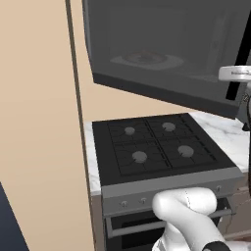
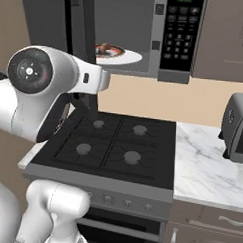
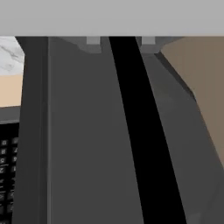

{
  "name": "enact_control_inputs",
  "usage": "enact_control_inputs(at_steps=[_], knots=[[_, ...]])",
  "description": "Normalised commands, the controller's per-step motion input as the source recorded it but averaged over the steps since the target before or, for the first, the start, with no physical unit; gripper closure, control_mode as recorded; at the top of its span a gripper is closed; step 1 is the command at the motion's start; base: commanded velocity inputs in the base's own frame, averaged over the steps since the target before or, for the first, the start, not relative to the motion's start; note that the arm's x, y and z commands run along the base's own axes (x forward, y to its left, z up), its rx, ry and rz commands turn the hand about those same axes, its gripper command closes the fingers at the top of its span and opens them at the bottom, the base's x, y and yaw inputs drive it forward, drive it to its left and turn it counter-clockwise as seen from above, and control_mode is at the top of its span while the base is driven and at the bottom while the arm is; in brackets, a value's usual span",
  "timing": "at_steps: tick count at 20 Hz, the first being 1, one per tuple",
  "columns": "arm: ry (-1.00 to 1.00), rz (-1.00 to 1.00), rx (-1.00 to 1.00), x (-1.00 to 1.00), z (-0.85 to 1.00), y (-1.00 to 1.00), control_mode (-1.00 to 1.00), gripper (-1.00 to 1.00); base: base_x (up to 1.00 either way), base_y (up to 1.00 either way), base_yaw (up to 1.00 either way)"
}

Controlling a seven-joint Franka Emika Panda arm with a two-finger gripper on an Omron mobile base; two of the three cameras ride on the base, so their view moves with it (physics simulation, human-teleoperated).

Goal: Retrieve the reheated potato from the microwave, then place the potato, cheese, and condiment on the cutting board.

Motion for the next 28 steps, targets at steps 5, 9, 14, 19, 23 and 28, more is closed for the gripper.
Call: enact_control_inputs(at_steps=[5, 9, 14, 19, 23, 28], knots=[[0.0, 0.0, 0.03, -0.66, 0.02, 0.39, -1.0, 1.0, 0.0, 0.0, 0.0], [0.0, 0.0, 0.0, -0.53, 0.0, 0.4, -1.0, 1.0, 0.0, 0.0, 0.0], [0.01, -0.01, 0.0, -0.33, -0.03, 0.2, -1.0, -1.0, 0.0, 0.0, 0.0], [0.0, -0.01, 0.06, -0.64, 0.02, -0.19, -1.0, -1.0, 0.0, 0.0, 0.0], [0.0, -0.04, 0.14, -0.71, 0.13, -0.27, -1.0, -1.0, 0.0, 0.0, 0.0], [0.02, -0.13, 0.2, -0.38, 0.24, -0.42, -1.0, -1.0, 0.0, 0.0, 0.0]])
